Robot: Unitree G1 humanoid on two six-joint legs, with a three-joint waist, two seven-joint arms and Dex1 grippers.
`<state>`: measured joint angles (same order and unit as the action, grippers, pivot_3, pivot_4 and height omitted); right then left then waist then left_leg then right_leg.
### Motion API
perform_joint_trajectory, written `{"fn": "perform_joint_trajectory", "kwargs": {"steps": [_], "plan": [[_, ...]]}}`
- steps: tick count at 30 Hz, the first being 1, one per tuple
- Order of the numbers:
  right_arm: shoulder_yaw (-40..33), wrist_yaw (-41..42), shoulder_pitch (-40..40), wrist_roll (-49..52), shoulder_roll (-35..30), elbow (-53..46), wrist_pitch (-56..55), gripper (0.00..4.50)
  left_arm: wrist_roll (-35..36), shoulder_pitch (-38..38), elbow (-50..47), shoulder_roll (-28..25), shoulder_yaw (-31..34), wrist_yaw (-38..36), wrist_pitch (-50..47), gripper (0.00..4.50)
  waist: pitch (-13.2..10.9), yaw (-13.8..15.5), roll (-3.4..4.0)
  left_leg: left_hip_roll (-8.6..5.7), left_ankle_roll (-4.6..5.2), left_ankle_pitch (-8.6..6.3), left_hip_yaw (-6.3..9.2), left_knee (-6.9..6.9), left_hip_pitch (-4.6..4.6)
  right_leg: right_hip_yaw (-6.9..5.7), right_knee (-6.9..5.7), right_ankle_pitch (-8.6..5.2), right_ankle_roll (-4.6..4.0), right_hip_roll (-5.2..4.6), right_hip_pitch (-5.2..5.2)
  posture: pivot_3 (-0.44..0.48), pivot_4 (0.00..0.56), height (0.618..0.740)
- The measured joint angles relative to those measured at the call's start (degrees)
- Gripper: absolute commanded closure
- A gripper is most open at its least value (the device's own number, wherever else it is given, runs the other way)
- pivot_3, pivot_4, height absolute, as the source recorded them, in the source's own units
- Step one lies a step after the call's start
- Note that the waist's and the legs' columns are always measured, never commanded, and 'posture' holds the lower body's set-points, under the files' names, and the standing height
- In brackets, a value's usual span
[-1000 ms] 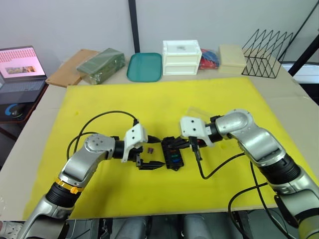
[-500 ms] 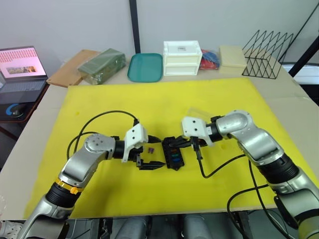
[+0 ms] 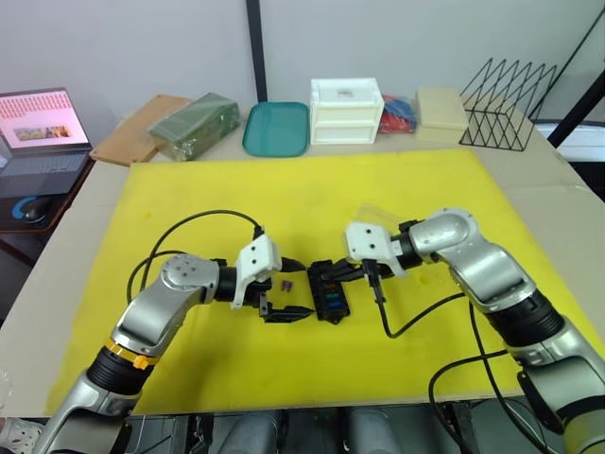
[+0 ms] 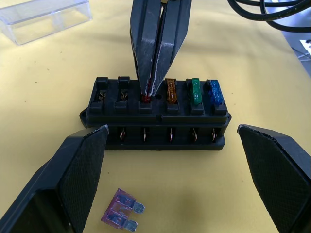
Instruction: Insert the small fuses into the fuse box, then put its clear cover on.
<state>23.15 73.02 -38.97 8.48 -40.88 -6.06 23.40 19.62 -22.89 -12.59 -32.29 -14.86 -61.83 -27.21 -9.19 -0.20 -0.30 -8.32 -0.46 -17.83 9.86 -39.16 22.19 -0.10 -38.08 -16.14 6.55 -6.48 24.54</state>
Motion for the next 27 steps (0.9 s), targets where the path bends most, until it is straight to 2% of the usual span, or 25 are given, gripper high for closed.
{"fn": "perform_joint_trajectory", "kwargs": {"steps": [10, 16, 22, 25, 27], "plan": [[-3.2, -0.2, 0.0, 4.5, 0.3, -1.6, 9.4, 4.46, 6.1, -0.1, -2.7, -1.9, 3.5, -0.9, -4.5, 0.0, 0.0, 0.6, 0.0, 0.0, 0.0, 0.0, 0.0, 0.0, 0.01, 0.01, 0.0, 0.0, 0.0, 0.0, 0.03, 0.0, 0.15, 0.74], [-11.0, -0.2, -0.9, 12.2, -3.9, -9.6, 18.3, 4.46, 12.7, -0.4, -6.0, -8.9, 9.7, -3.4, -10.3, 0.0, 0.0, 0.8, 0.0, 0.0, 0.0, 0.0, 0.01, 0.04, 0.1, 0.0, 0.01, 0.0, 0.0, 0.0, 0.13, 0.0, 0.15, 0.74], [-15.5, -0.7, 4.0, 12.8, -12.3, -12.9, 17.4, 4.46, 13.6, 2.6, -3.9, -16.9, 16.4, -5.3, -10.7, 0.0, 0.0, 0.9, 0.02, 0.0, 0.01, -0.01, 0.0, 0.04, 0.1, 0.01, 0.03, 0.0, 0.0, 0.0, 0.12, 0.0, 0.15, 0.74], [-18.1, -0.8, 7.3, 12.5, -15.9, -12.8, 16.1, 3.87, 13.6, 5.0, -1.6, -20.2, 19.4, -6.5, -10.0, 0.0, 0.0, 0.9, 0.03, 0.01, 0.01, -0.01, -0.01, 0.05, 0.1, 0.01, 0.02, 0.0, -0.01, 0.0, 0.12, 0.0, 0.15, 0.74], [-20.9, -0.6, 10.3, 12.5, -19.0, -12.3, 14.8, 3.24, 13.4, 7.3, 0.1, -22.9, 21.4, -8.0, -9.1, 0.0, -0.1, 0.9, 0.06, 0.01, 0.01, -0.01, -0.01, 0.1, 0.1, 0.01, 0.03, -0.01, -0.01, 0.0, 0.14, 0.0, 0.15, 0.74]]}}
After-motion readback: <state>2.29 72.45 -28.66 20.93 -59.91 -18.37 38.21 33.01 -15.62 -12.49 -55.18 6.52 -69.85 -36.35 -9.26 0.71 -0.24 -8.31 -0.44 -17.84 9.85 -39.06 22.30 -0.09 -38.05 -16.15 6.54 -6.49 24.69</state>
